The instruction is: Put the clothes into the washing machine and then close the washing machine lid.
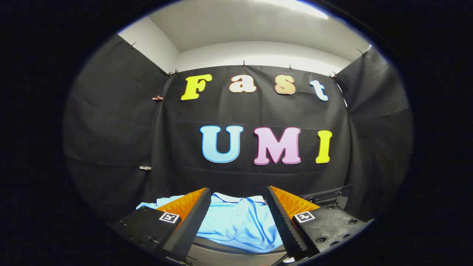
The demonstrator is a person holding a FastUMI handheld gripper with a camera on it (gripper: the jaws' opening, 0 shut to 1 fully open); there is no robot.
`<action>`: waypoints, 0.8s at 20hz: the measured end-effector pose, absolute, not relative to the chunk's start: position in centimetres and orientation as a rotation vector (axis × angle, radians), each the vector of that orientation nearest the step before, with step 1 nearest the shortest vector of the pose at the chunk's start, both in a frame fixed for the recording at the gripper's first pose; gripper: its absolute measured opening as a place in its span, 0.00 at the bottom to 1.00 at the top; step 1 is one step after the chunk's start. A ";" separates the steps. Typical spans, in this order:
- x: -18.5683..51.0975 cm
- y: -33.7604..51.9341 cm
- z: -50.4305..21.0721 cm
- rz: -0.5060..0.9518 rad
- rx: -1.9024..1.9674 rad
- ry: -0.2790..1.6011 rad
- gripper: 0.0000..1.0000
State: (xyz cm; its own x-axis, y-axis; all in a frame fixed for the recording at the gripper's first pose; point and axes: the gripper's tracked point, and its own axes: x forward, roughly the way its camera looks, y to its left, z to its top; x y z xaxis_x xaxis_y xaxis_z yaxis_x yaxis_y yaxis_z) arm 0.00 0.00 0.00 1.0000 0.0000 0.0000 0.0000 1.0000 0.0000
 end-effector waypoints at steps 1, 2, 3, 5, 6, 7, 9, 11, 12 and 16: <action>0.4 0.5 0.0 -0.006 -0.001 0.001 0.97; 0.5 0.6 0.2 -0.014 -0.012 -0.003 0.97; 0.8 0.6 0.5 -0.025 -0.022 -0.012 0.96; 1.0 0.6 1.0 -0.044 -0.020 -0.027 0.96; 1.1 0.7 1.0 -0.056 -0.016 -0.031 0.96; 1.2 0.6 1.0 -0.068 -0.012 -0.029 0.96; 1.4 0.5 1.0 -0.091 -0.013 -0.028 0.96; 1.9 0.4 1.3 -0.107 -0.024 -0.032 0.95; 2.0 0.3 1.5 -0.113 -0.024 -0.035 0.95; 2.6 0.5 1.5 -0.129 -0.020 -0.027 0.95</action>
State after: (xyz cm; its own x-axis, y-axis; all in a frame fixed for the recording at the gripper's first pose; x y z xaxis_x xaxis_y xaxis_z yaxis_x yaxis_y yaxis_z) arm 2.58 0.54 1.46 0.9914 -0.1279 0.0278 0.1284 0.9916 -0.0181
